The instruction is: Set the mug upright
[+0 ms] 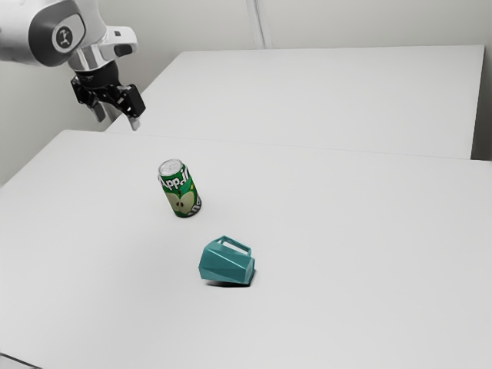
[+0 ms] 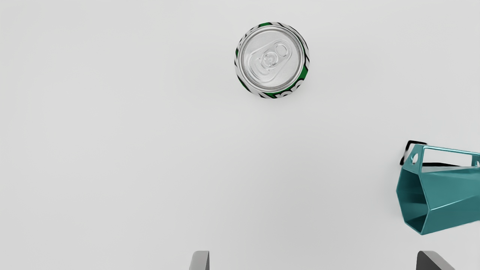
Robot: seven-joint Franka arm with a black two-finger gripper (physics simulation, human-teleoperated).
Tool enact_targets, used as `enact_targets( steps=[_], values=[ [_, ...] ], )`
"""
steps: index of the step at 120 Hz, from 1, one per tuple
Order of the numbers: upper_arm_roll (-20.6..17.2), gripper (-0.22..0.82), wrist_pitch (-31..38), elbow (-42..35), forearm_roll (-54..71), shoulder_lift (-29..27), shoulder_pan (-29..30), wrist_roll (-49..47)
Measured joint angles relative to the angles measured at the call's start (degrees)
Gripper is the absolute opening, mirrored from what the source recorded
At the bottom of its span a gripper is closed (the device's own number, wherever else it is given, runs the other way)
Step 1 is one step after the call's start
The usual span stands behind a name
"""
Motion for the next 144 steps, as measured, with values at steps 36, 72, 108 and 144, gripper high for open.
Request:
enact_targets(
  steps=[36,72,108,144],
  values=[
    [1.56,0.6,7.05,-17.52,-12.82,-6.78,3.59,0.91],
    [2.49,0.6,14.02,-34.07,-31.98,-10.33,4.64,4.44],
    [2.99,0.6,17.43,-40.59,-43.48,-6.72,4.62,10.46],
    [3.34,0.6,19.86,-41.7,-51.21,-0.99,3.86,17.69]
  ],
)
